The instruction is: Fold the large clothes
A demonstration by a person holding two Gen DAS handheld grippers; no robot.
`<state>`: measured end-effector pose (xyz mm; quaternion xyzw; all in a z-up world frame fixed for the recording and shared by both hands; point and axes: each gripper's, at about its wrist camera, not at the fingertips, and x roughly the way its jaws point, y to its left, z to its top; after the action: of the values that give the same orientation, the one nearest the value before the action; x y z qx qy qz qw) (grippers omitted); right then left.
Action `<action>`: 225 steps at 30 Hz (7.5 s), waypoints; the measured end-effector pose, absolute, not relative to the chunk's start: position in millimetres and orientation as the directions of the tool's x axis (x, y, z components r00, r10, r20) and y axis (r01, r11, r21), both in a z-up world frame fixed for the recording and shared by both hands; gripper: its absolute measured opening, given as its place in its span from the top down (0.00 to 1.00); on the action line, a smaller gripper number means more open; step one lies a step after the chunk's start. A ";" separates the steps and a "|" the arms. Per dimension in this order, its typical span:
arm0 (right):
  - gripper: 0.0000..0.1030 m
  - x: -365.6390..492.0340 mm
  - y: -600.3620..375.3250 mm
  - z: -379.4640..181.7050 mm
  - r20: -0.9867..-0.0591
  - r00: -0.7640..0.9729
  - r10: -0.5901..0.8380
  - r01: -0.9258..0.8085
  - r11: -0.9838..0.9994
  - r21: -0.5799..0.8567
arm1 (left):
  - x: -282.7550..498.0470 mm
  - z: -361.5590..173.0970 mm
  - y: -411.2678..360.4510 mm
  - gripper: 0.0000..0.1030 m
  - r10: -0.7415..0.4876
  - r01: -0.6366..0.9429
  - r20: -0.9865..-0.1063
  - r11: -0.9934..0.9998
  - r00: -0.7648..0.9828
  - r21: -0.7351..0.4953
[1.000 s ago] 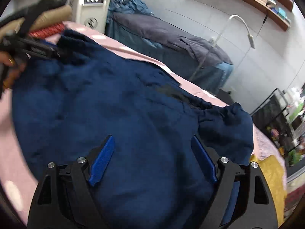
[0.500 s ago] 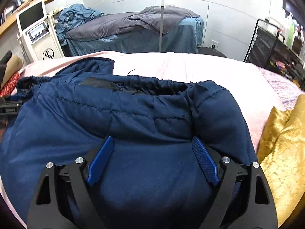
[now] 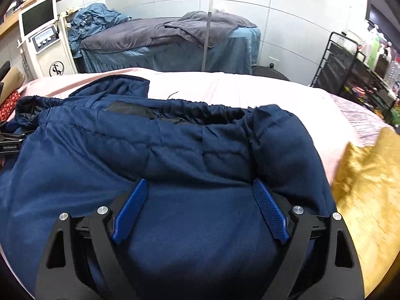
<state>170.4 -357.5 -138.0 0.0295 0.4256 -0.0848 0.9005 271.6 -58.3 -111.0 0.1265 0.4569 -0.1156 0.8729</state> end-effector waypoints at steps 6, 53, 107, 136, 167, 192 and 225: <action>0.17 90.2 -353.8 -91.6 -0.679 0.730 -0.080 0.205 0.973 0.106 | 194.6 -67.6 -23.9 0.06 -0.260 0.386 -0.763 0.922 0.592 -0.015; 0.06 85.7 -418.5 -166.9 -0.839 0.487 0.244 0.351 0.824 0.444 | 169.8 -70.5 96.2 0.06 -0.352 0.212 -0.783 0.936 0.513 -0.282; 0.73 -28.6 -368.2 -94.2 -0.717 0.566 0.406 0.201 0.776 0.598 | 140.3 -52.0 88.1 0.66 -0.608 0.260 -0.748 0.793 0.265 -0.552; 0.62 -24.9 -347.8 -138.4 -0.771 0.524 0.362 0.272 0.787 0.554 | 136.6 -122.2 110.8 0.42 -0.508 0.134 -0.801 0.860 0.317 -0.492; 0.75 -230.5 -502.9 109.8 -0.361 0.918 -0.164 0.317 0.850 0.421 | 148.1 121.3 -274.4 0.65 -0.871 0.792 -0.457 0.403 0.179 -0.459; 0.27 -398.5 -654.4 -98.3 -0.523 0.783 -0.337 0.596 0.164 0.786 | 182.9 -19.2 -448.0 0.06 -0.644 0.571 -0.679 0.723 0.352 -0.389; 0.09 -262.7 -480.9 32.9 -0.730 0.420 -0.540 0.790 0.612 0.001 | -34.8 6.1 -387.2 0.06 -0.435 0.793 -0.788 0.600 0.435 0.106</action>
<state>-262.7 -480.9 32.9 0.1756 0.3567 -0.4037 0.8240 -34.8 -387.2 6.1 0.2392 0.3737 -0.3777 0.8127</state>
